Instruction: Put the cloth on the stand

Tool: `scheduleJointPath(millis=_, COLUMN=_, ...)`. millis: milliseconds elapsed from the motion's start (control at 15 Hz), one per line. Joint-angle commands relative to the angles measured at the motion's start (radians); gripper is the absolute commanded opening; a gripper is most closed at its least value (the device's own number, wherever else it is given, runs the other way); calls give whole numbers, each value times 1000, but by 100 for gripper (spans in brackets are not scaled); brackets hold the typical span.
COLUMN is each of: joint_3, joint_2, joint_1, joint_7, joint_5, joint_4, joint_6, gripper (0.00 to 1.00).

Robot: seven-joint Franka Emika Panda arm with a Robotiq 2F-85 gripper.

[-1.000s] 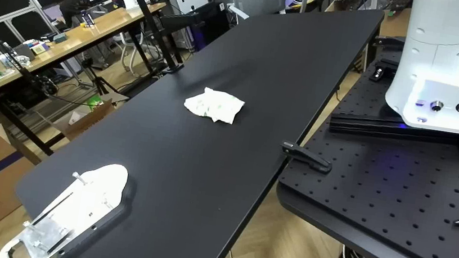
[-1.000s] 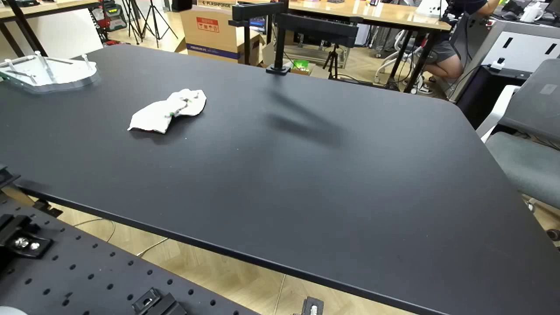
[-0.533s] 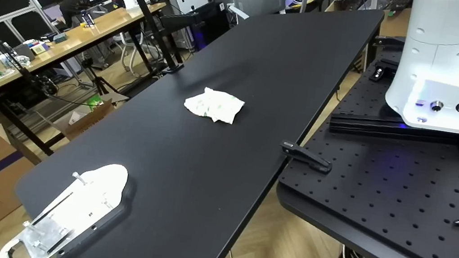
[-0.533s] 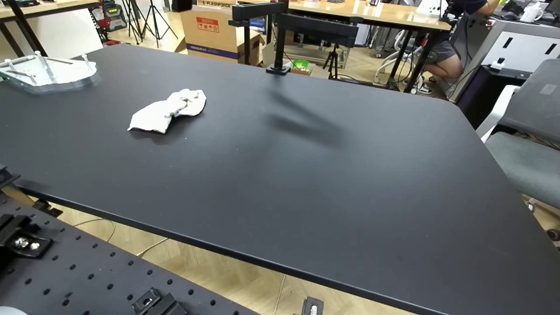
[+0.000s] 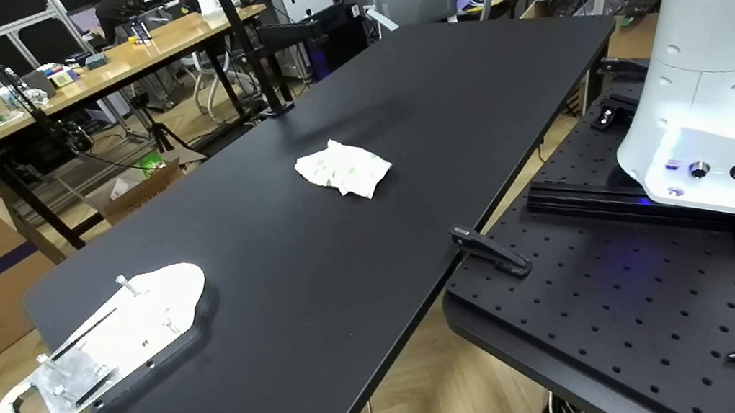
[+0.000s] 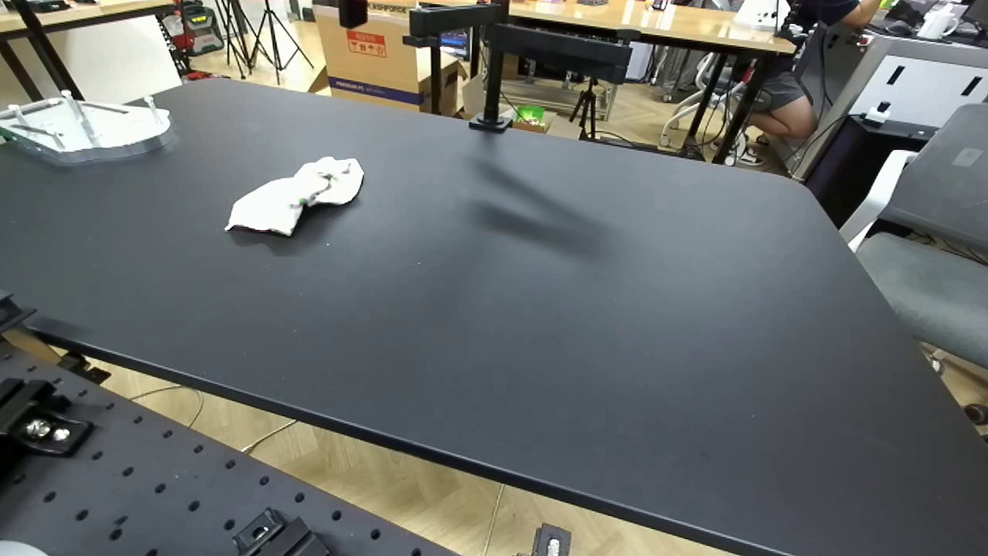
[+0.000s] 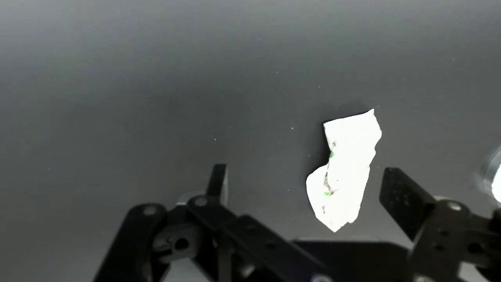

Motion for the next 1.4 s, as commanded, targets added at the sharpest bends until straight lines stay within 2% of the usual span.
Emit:
scheduleJointPath(millis=0, joint_3=89, joint_2=228, joint_1=22, joint_7=50, joint_5=-37, joint_4=66, joint_6=217, gripper=100)
scheduleJointPath(millis=200, joint_3=141, joint_2=415, joint_1=30, joint_7=93, joint_5=-54, joint_4=136, joint_6=349, gripper=100)
scheduleJointPath(millis=333, joint_3=173, joint_2=543, joint_1=47, joint_7=108, joint_5=-59, joint_4=198, joint_6=392, gripper=100)
scheduleJointPath(millis=667, joint_3=245, joint_2=759, joint_1=106, joint_7=108, joint_5=-45, joint_4=342, joint_6=406, gripper=100)
scheduleJointPath(millis=733, joint_3=232, joint_2=682, joint_1=87, joint_7=77, joint_5=-39, joint_4=268, joint_6=410, gripper=100)
scheduleJointPath(millis=867, joint_3=244, joint_2=723, joint_1=93, joint_7=78, joint_5=-38, joint_4=290, joint_6=414, gripper=100)
scheduleJointPath(millis=1067, joint_3=238, joint_2=713, joint_1=85, joint_7=75, joint_5=-38, joint_4=286, joint_6=414, gripper=100)
scheduleJointPath(millis=1267, joint_3=234, joint_2=772, joint_1=106, joint_7=198, joint_5=-131, joint_4=306, joint_6=459, gripper=100)
scheduleJointPath(millis=1333, joint_3=228, joint_2=800, joint_1=120, joint_7=282, joint_5=-193, joint_4=316, joint_6=488, gripper=100)
